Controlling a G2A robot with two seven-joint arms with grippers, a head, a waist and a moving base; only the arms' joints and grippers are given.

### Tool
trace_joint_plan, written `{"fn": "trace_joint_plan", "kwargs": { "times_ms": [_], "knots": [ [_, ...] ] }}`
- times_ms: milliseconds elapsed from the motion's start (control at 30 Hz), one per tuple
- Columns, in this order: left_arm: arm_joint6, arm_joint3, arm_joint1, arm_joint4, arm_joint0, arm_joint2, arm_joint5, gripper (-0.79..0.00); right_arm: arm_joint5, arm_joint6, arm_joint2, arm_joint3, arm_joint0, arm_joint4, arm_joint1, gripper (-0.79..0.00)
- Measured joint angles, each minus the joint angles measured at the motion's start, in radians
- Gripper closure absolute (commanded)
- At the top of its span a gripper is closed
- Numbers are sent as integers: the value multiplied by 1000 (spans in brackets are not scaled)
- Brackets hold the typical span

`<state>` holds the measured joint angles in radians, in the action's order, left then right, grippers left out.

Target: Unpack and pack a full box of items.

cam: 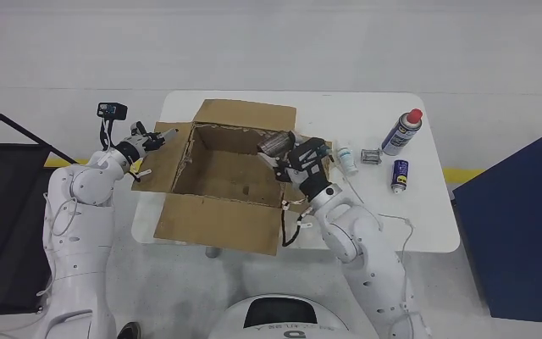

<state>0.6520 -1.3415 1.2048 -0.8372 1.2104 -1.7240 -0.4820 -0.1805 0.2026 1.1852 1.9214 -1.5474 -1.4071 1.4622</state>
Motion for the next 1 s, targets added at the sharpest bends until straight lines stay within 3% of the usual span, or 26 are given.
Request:
{"fn": "trace_joint_plan", "kwargs": {
  "times_ms": [167,367,500,667,1000],
  "knots": [
    [0,0,0,0,0,0,0,-785,64,-55,128,79,-107,88,-13,0],
    [0,0,0,0,0,0,0,-785,145,-151,350,203,-330,197,-28,0],
    [0,0,0,0,0,0,0,-785,197,-116,454,190,-418,290,-31,0],
    [0,0,0,0,0,0,0,-785,225,15,485,116,-382,334,-36,0],
    [0,0,0,0,0,0,0,-785,390,239,403,-50,-194,151,-40,0]
  ]
}}
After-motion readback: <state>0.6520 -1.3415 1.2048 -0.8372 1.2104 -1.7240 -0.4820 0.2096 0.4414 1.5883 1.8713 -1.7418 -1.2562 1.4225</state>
